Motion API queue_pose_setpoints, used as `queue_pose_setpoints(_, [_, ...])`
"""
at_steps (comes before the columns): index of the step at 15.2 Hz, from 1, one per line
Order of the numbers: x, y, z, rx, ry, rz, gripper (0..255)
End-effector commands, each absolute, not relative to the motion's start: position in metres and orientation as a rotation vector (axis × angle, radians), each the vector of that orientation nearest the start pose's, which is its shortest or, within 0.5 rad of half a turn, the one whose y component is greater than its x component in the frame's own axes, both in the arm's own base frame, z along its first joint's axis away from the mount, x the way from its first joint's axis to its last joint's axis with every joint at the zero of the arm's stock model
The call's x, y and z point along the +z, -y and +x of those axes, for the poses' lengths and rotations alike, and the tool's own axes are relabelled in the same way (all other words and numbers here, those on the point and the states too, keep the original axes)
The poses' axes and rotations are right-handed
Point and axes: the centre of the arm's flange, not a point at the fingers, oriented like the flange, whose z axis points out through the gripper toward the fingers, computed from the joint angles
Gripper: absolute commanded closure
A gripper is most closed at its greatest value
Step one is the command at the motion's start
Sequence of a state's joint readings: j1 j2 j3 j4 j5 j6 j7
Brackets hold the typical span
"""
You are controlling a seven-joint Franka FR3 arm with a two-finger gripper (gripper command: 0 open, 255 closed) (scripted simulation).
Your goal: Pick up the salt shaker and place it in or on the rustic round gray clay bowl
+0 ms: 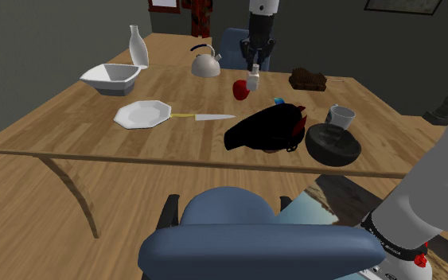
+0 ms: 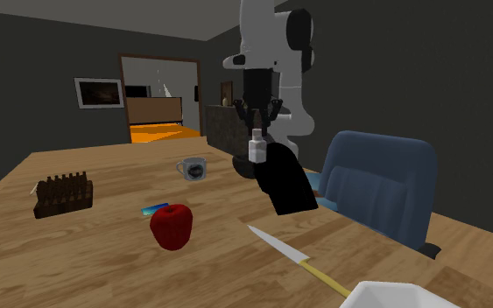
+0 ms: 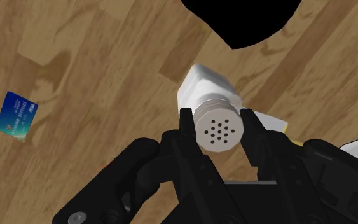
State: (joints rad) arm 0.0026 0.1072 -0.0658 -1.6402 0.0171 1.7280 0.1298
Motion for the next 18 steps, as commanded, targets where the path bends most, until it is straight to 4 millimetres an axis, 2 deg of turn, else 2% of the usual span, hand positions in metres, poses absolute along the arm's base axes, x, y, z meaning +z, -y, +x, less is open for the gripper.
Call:
queue_pose_setpoints(1, [0.548,0.039,0.571,0.03,-0.306,-3.117,255])
queue_pose_setpoints(18, [0.576,0.101,0.357,0.03,-0.306,-3.117,255])
